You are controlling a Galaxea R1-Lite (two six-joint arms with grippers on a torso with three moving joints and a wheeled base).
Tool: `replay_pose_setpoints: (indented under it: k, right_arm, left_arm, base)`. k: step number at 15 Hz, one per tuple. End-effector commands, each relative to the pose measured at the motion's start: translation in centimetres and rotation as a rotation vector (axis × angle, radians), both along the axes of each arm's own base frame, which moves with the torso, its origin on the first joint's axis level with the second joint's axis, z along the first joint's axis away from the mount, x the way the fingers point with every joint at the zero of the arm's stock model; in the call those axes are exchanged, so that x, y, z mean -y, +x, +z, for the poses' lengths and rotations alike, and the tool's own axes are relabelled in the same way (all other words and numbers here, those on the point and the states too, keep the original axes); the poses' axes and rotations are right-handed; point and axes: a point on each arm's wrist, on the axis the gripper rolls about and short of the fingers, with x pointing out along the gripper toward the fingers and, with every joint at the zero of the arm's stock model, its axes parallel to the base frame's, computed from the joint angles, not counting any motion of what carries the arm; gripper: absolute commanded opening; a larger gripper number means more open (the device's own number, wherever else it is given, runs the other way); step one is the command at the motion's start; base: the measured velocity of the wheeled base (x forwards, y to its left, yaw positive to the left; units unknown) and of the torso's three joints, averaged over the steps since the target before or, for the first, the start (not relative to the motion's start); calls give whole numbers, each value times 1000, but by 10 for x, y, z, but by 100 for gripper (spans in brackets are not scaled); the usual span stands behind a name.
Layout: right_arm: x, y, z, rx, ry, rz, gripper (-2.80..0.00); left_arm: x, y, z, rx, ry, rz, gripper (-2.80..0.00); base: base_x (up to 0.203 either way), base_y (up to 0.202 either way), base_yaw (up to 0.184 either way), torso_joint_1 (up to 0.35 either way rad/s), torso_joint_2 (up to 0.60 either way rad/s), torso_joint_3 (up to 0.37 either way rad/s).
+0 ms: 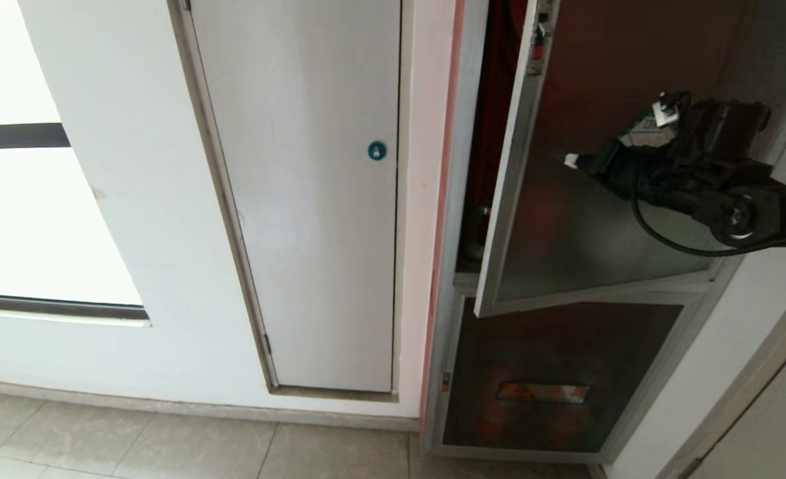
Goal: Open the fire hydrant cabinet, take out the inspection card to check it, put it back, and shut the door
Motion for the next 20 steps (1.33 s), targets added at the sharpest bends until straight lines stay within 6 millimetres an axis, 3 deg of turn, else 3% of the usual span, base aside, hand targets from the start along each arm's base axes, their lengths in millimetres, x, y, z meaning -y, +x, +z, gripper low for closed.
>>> replay_pose_setpoints:
  k: [1,4,9,15,20]
  right_arm:
    - [2,27,-21,-84,6,-17,-280]
    - [1,23,-22,-108,7,-23,-280]
    - [-1,-15,-23,-169,1,-21,-280]
    - [-6,-110,-25,-154,-121,-6,-280]
    - [-10,-195,-14,-60,-172,-4,-280]
  left_arm:
    - [0,0,-2,-5,0,0,-280]
    - [0,0,-2,-5,0,0,-280]
    - [0,0,-2,-5,0,1,-280]
    - [0,0,-2,-5,0,1,-280]
    - [0,0,-2,-5,0,0,-280]
  base:
    - [0,0,0,0,0,0]
    - [0,0,0,0,0,0]
    - [0,0,0,0,0,0]
    - [0,0,0,0,0,0]
    - [0,0,0,0,0,0]
